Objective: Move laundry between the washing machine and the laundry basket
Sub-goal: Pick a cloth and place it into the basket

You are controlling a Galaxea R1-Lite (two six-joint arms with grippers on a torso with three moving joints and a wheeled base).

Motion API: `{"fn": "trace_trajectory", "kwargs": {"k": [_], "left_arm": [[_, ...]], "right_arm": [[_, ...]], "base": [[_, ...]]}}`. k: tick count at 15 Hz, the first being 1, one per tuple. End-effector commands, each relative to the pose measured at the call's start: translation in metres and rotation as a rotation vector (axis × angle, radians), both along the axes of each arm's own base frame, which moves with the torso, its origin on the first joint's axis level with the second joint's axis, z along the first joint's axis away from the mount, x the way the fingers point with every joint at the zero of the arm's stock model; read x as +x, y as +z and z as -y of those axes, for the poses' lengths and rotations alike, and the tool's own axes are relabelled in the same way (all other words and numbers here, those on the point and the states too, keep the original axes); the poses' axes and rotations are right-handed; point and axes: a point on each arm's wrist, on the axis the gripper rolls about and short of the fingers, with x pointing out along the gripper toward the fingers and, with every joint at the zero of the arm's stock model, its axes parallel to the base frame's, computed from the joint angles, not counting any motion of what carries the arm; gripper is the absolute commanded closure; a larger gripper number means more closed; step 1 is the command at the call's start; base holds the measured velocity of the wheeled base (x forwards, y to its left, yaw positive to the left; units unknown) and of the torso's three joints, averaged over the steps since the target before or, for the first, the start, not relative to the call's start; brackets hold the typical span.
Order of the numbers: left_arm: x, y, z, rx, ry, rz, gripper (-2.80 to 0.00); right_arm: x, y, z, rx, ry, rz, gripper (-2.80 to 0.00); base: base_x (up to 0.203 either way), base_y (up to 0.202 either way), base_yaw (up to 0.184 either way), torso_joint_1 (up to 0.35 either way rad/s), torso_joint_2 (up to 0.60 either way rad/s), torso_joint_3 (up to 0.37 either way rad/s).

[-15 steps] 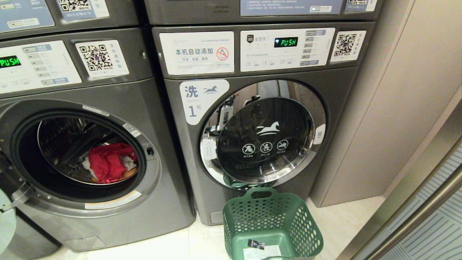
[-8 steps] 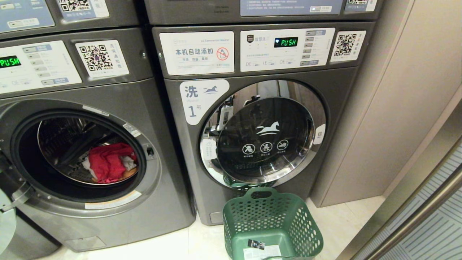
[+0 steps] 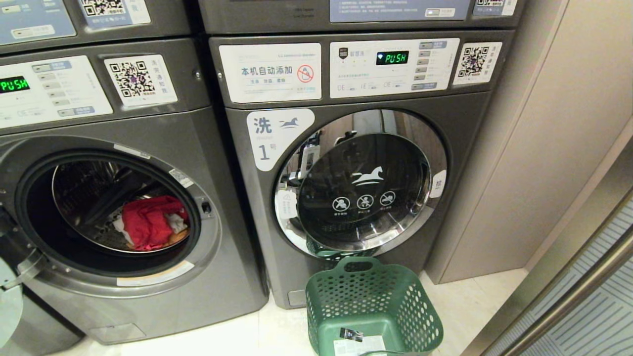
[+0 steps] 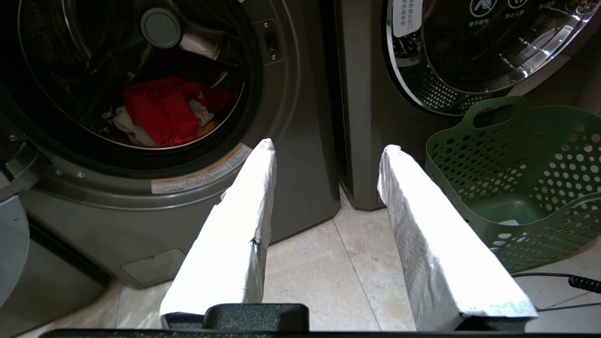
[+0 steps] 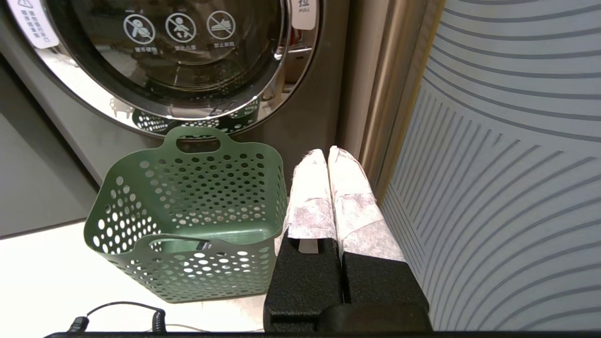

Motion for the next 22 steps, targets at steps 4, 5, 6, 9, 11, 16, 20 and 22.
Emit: {"fn": "trace_trajectory", "kwargs": {"k": [4,5,6,9,11,16,20,22], "left_arm": [[-0.0001,0.0003,0.0000,0.001,-0.001,0.001,0.00],[-0.0001,0.0003,0.0000,0.001,-0.001,0.001,0.00],[-0.0001,0.0003,0.0000,0.001,-0.001,0.001,0.00],[-0.0001,0.0003,0.0000,0.001,-0.001,0.001,0.00],[0.0000,0.0001,0.0000,0.001,-0.001,0.000,0.00],[-0.0001,0.0002,-0.0001,-0.013,0.004,0.000,0.00],[0.0001,-0.0005,-0.0001,-0.048,0.007,-0.007,0.00],[0.0000,-0.0003,-0.0001,-0.050,0.004,-0.006,0.00]], "right_arm": [[0.0001,-0.0002,0.0001,0.003,-0.002,0.000,0.00],[0.0001,0.0001,0.0001,0.009,-0.002,0.000,0.00],[0.0000,0.0001,0.0001,0.009,-0.002,0.001,0.00],[0.0001,0.0001,0.0001,0.011,-0.002,0.000,0.00],[0.0000,0.0001,0.0001,0.012,-0.002,0.001,0.00],[0.0001,0.0001,0.0001,0.012,-0.002,0.000,0.00],[0.0000,0.0001,0.0001,0.012,-0.002,0.001,0.00],[0.0000,0.0001,0.0001,0.012,-0.002,0.000,0.00]], "base": [[0.003,-0.004,0.034,0.001,0.00,0.001],[0.004,-0.011,0.193,0.008,0.00,0.004],[0.003,-0.008,0.203,-0.002,0.01,0.004],[0.001,-0.009,0.203,-0.001,0.00,0.002],[0.002,-0.005,0.115,0.003,0.00,0.006],[0.000,0.000,0.000,0.000,0.00,0.000],[0.000,0.000,0.000,0.000,0.00,0.000],[0.000,0.000,0.000,0.000,0.00,0.000]]}}
